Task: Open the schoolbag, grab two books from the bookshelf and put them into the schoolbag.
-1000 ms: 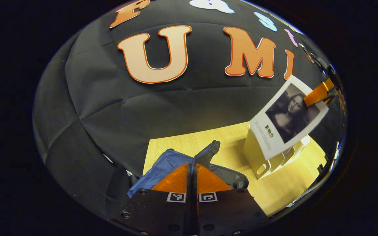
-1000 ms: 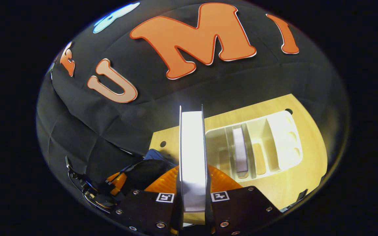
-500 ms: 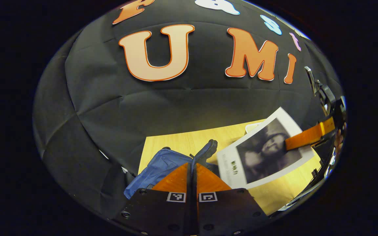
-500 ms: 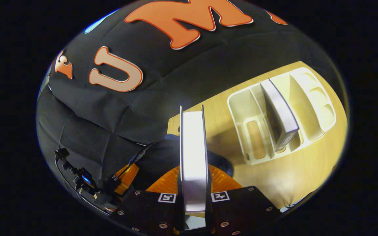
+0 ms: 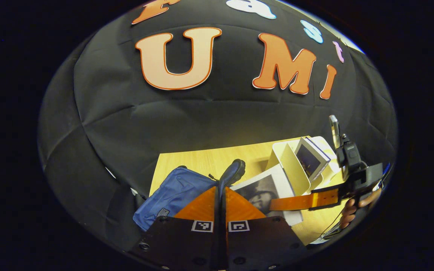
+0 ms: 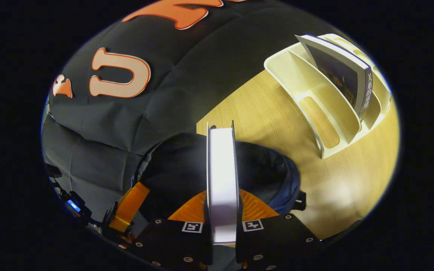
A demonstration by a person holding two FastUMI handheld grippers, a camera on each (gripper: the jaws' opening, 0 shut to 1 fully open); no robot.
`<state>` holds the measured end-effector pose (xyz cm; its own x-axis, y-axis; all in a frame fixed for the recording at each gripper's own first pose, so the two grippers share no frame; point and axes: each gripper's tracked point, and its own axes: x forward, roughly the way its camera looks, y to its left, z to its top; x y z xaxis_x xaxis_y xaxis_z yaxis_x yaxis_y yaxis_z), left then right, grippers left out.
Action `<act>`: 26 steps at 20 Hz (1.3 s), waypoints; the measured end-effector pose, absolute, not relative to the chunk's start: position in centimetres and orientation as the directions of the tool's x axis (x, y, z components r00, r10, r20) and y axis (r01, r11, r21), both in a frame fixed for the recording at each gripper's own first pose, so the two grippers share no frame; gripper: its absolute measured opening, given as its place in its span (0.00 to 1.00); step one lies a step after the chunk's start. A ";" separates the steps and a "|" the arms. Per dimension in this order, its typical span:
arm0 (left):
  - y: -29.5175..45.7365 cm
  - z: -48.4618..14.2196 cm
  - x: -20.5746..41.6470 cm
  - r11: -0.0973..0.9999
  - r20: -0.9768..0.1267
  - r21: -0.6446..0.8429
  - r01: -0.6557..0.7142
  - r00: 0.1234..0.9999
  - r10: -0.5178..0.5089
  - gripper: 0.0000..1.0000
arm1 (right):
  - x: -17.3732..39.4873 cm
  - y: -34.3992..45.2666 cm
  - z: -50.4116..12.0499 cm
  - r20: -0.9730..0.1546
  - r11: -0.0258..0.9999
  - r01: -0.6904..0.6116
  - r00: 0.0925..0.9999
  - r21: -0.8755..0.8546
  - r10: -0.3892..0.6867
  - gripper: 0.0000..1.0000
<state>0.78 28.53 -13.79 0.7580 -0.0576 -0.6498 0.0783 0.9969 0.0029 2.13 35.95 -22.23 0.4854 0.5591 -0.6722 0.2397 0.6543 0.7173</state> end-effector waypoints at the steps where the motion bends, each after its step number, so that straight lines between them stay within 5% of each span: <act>1: 28.1 -13.7 0.7 0.996 -0.650 0.002 0.093 0.757 -0.070 0.00 | 2.4 36.5 -22.8 -0.666 0.645 0.245 0.495 0.724 0.558 0.24; 14: 25.2 -13.6 -1.8 0.984 -0.669 -0.011 0.180 0.730 -0.141 0.00 | 2.8 43.9 -29.2 -0.644 0.589 0.291 0.507 0.754 0.573 0.29; 16: 25.5 -14.1 -1.8 0.986 -0.672 -0.012 0.164 0.729 -0.130 0.00 | 2.7 43.3 -29.0 -0.671 0.637 0.268 0.489 0.723 0.557 0.21; 18: 25.7 -14.3 -1.6 0.988 -0.670 -0.020 0.156 0.731 -0.129 0.00 | 2.6 41.9 -28.8 -0.695 0.690 0.231 0.488 0.686 0.528 0.43; 20: 25.7 -14.3 -1.4 0.988 -0.668 -0.019 0.151 0.734 -0.125 0.01 | 3.0 40.2 -27.8 -0.703 0.725 0.198 0.504 0.660 0.502 0.82; 21: 25.6 -14.3 -1.3 0.989 -0.666 -0.019 0.146 0.736 -0.121 0.01 | 3.3 39.5 -26.8 -0.690 0.726 0.178 0.521 0.664 0.503 0.92; 26: 25.6 -14.9 -1.4 0.990 -0.667 -0.014 0.137 0.736 -0.111 0.01 | 6.1 33.1 -22.0 -0.662 0.838 0.040 0.634 0.544 0.399 0.96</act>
